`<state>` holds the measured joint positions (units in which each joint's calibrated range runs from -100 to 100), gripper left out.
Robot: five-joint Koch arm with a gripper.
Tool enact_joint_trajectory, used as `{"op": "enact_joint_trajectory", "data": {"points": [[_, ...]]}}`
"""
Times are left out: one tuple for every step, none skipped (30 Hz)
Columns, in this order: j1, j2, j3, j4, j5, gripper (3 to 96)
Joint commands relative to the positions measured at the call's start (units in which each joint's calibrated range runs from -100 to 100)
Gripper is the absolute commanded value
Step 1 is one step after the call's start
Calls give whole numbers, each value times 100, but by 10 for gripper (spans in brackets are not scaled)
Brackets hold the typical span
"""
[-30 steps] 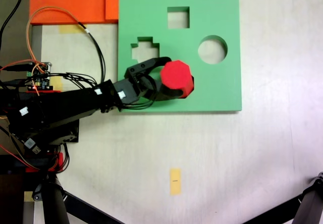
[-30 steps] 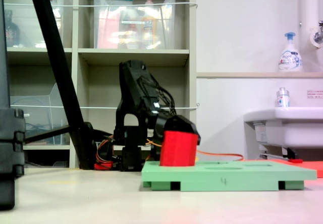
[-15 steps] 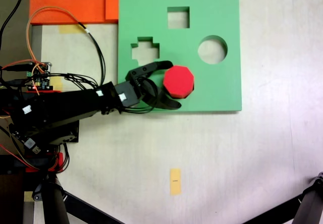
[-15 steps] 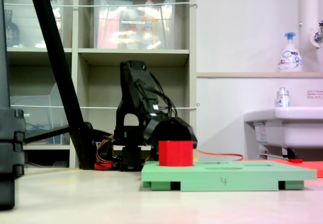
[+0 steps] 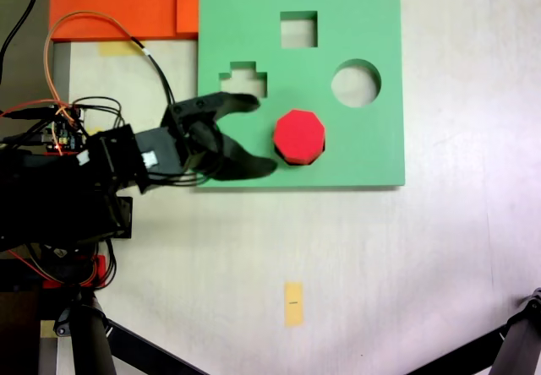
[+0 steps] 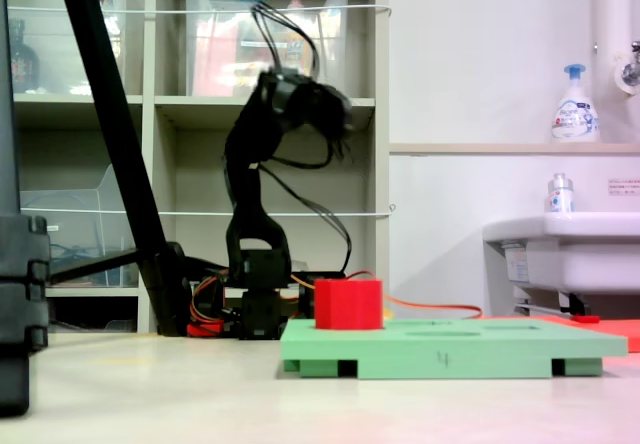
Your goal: Put the octagonal pillar block into the corresponding hole
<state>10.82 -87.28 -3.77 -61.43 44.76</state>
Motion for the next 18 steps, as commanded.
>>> {"op": "enact_joint_trajectory", "data": {"points": [[-313,-434,856,-1662,-469,521],[-420,-658,856,-1662,-581,521],[-479,-755,856,-1662,-713,522],[-645,-867,816,-1681,-962,536],[-791,-1049,756,-1700,-1324,550],[-962,-1272,676,-1690,-1685,559],[-1094,-1272,437,-1671,-2007,558],[-1201,-1272,78,-1633,-2295,559],[-1226,-1272,-281,-1353,-2427,559],[-1236,-1272,-749,-843,-2466,559],[-1270,-1272,-1437,-34,-2466,560],[-1328,-1272,-2075,823,-2476,560],[-1397,-1272,-2514,1516,-2486,560],[-1499,-1272,-2913,2200,-2554,560],[-1607,-1272,-3621,3172,-2779,560],[-1631,-1272,-4020,3731,-2935,560],[-1636,-1272,-4568,4501,-3155,559],[-1636,-1272,-5136,5329,-3341,556]]}}
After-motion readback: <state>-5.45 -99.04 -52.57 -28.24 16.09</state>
